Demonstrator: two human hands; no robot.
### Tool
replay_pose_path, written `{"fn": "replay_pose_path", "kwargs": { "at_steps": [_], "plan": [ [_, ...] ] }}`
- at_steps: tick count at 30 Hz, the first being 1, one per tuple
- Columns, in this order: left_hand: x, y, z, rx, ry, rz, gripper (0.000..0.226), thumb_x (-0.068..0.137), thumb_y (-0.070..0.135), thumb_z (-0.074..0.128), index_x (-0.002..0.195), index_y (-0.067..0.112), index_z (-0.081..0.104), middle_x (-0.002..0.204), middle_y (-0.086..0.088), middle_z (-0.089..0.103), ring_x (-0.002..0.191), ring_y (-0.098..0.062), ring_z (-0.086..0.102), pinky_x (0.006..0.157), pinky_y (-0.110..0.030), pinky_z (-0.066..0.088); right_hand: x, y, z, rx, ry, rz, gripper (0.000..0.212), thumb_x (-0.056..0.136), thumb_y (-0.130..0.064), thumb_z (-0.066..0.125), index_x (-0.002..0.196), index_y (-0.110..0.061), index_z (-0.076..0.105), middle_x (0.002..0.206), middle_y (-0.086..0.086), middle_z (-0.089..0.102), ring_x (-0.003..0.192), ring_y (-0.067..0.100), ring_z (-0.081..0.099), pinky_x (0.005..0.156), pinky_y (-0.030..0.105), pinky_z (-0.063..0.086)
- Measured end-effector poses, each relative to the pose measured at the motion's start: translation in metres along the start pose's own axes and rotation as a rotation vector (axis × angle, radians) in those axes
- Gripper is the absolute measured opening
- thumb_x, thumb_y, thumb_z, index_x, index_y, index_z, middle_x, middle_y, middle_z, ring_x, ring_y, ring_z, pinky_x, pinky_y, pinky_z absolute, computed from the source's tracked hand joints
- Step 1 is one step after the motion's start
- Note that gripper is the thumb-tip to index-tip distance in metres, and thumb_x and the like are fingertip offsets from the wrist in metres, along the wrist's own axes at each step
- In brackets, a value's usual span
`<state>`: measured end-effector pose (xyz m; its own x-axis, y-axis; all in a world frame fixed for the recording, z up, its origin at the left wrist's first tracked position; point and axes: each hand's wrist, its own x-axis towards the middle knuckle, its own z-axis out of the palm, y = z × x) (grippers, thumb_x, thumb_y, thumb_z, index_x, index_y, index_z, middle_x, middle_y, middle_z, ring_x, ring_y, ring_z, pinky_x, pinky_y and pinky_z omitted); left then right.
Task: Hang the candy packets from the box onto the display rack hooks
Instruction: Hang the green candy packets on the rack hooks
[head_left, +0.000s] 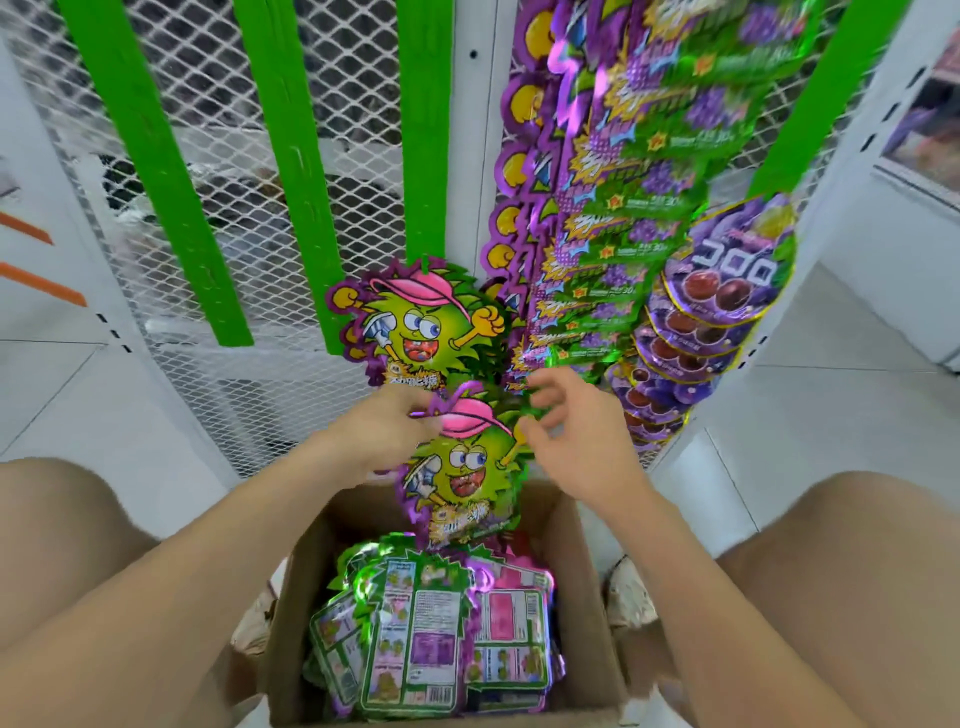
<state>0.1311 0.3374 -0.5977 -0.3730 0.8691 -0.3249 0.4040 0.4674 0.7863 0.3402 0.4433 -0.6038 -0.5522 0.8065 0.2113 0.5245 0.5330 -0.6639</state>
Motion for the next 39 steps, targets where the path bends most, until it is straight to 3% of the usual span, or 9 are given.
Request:
{"fn": "replay_pose_path", "kwargs": {
  "at_steps": [4, 7, 9, 10, 15, 23, 26, 31, 39],
  "plan": [
    [-0.007, 0.014, -0.016, 0.163, -0.085, 0.227, 0.018, 0.106, 0.023, 0.063, 0.102, 0.009, 0.073, 0.086, -0.006, 0.066, 0.079, -0.013, 0.051, 0.078, -0.035, 0.04, 0.009, -0.015, -0.008, -0.149, -0.07, -0.059, 0.038, 0.091, -0.05, 0.065, 0.127, -0.038, 0.065, 0.115, 0.0, 0.048, 0.112, 0.021, 0.043, 0.103, 0.037, 0.036],
    [-0.009, 0.033, -0.027, 0.187, -0.015, 0.364, 0.018, 0.104, 0.023, 0.065, 0.089, 0.015, 0.07, 0.073, 0.005, 0.055, 0.069, -0.01, 0.047, 0.07, -0.034, 0.039, 0.018, -0.027, -0.021, -0.132, -0.057, -0.113, 0.029, 0.1, -0.041, 0.064, 0.122, -0.025, 0.071, 0.117, -0.002, 0.061, 0.109, 0.016, 0.053, 0.096, 0.033, 0.039],
    [-0.007, 0.045, -0.032, 0.109, 0.134, 0.384, 0.006, 0.098, 0.024, 0.075, 0.103, 0.024, 0.071, 0.091, 0.012, 0.067, 0.084, -0.007, 0.061, 0.082, -0.032, 0.05, 0.025, -0.039, -0.035, -0.048, -0.033, -0.142, 0.02, 0.102, -0.026, 0.066, 0.118, -0.016, 0.073, 0.101, -0.005, 0.069, 0.082, 0.003, 0.058, 0.079, 0.025, 0.039],
    [-0.005, 0.049, -0.033, 0.089, 0.234, 0.367, 0.026, 0.094, 0.024, 0.078, 0.118, 0.026, 0.068, 0.11, 0.011, 0.068, 0.1, -0.009, 0.064, 0.092, -0.031, 0.051, 0.029, -0.045, -0.04, -0.032, 0.0, -0.168, 0.015, 0.101, -0.02, 0.066, 0.114, -0.015, 0.074, 0.093, -0.006, 0.07, 0.072, 0.004, 0.057, 0.073, 0.025, 0.037],
    [0.008, 0.078, -0.048, -0.116, 0.587, 0.446, 0.069, 0.085, 0.017, 0.066, 0.15, 0.024, 0.041, 0.147, 0.006, 0.049, 0.135, -0.011, 0.047, 0.112, -0.032, 0.039, 0.056, -0.072, -0.045, -0.112, 0.194, -0.297, 0.024, 0.099, -0.012, 0.065, 0.121, -0.016, 0.074, 0.108, 0.002, 0.076, 0.1, 0.021, 0.069, 0.092, 0.034, 0.049],
    [0.026, 0.098, -0.075, -0.378, 0.542, 0.454, 0.015, 0.093, 0.01, 0.051, 0.096, 0.014, 0.065, 0.084, 0.009, 0.067, 0.078, -0.007, 0.06, 0.078, -0.029, 0.048, 0.098, -0.11, -0.025, -0.029, 0.361, -0.428, 0.011, 0.1, -0.021, 0.062, 0.111, -0.02, 0.059, 0.098, -0.005, 0.071, 0.091, 0.026, 0.068, 0.086, 0.053, 0.048],
    [0.025, 0.1, -0.081, -0.35, 0.486, 0.455, 0.032, 0.105, 0.013, 0.052, 0.075, 0.02, 0.06, 0.062, 0.021, 0.06, 0.063, 0.005, 0.054, 0.065, -0.017, 0.042, 0.108, -0.12, -0.02, -0.02, 0.436, -0.385, 0.011, 0.103, -0.027, 0.056, 0.107, -0.022, 0.064, 0.093, -0.005, 0.073, 0.088, 0.026, 0.069, 0.087, 0.052, 0.046],
    [0.015, 0.105, -0.075, -0.372, 0.329, 0.42, 0.033, 0.109, 0.029, 0.052, 0.077, 0.03, 0.06, 0.051, 0.042, 0.056, 0.056, 0.025, 0.056, 0.057, 0.003, 0.039, 0.108, -0.127, -0.015, 0.076, 0.439, -0.311, 0.013, 0.101, -0.028, 0.061, 0.103, -0.02, 0.071, 0.088, -0.007, 0.076, 0.084, 0.023, 0.071, 0.087, 0.046, 0.049],
    [0.003, 0.102, -0.081, -0.319, 0.284, 0.406, 0.043, 0.112, 0.04, 0.046, 0.103, 0.015, 0.079, 0.1, -0.004, 0.082, 0.102, -0.023, 0.077, 0.101, -0.042, 0.057, 0.096, -0.13, -0.014, 0.187, 0.539, -0.273, 0.024, 0.098, -0.027, 0.068, 0.12, -0.024, 0.059, 0.078, -0.018, 0.059, 0.069, -0.002, 0.053, 0.079, 0.028, 0.028]
  ]
}}
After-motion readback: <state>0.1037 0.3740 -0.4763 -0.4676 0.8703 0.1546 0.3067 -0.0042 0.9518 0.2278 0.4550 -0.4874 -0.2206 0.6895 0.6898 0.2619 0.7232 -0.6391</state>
